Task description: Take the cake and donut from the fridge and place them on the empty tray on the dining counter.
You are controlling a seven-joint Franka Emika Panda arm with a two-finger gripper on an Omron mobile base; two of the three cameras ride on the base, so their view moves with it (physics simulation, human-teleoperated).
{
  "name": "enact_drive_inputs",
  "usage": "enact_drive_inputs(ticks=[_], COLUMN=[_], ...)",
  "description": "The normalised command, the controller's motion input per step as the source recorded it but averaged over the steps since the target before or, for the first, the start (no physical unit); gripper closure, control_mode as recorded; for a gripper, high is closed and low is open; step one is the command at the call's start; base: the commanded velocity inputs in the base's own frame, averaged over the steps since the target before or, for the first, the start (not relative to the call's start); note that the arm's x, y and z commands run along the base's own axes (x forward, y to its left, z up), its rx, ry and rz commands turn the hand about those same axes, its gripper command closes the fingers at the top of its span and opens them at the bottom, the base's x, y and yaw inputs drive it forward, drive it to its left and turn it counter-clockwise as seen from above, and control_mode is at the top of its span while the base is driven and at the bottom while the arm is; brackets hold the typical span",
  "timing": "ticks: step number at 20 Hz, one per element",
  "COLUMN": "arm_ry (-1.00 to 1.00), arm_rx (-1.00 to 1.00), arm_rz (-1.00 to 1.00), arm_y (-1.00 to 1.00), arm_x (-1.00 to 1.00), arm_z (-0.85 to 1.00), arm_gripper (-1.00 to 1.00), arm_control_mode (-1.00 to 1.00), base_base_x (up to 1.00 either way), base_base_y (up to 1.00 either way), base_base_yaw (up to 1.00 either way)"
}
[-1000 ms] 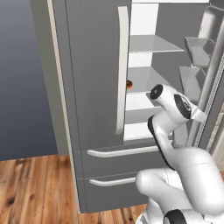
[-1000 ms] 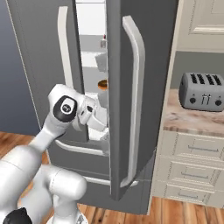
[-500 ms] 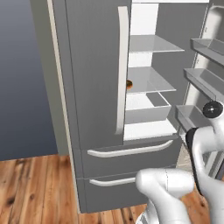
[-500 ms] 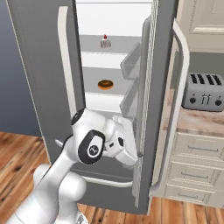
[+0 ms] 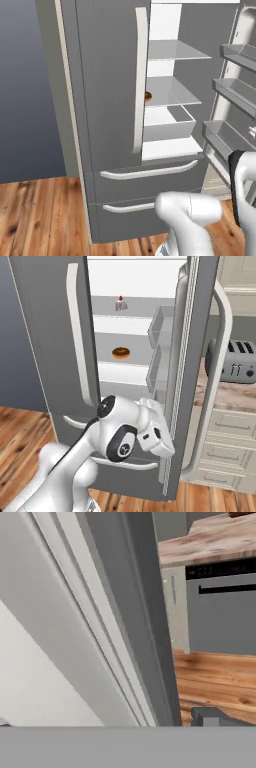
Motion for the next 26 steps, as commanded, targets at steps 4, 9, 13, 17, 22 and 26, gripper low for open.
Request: enact_drive_inputs(ticks=[4, 9, 13, 17, 22, 26], arm_ry=[0.02, 0.25, 0.19, 0.07, 0.11, 0.15], arm_rx=[-0.10, -0.19, -0.09, 0.03, 0.02, -0.04], arm_rz=[0.37, 0.59, 0.63, 0.44, 0.41, 0.05], arm_y=[0.98, 0.88, 0.99, 0.99, 1.00, 0.93], arm_x=[-0.95, -0.81, -0.26, -0.14, 0.00, 0.20], arm_z=[0.62, 1.00, 0.99, 0.49, 0.47, 0.53], arm_gripper=[-1.00, -1.00, -1.00, -1.00, -1.00, -1.00], arm_control_mode=[-1.00, -1.00, -1.00, -1.00, -1.00, -1.00], base_base_x=[0.00, 0.00, 0.00, 0.00, 0.00, 0.00], base_base_y=[0.00, 0.00, 0.00, 0.00, 0.00, 0.00], base_base_yaw=[0.00, 0.00, 0.00, 0.00, 0.00, 0.00])
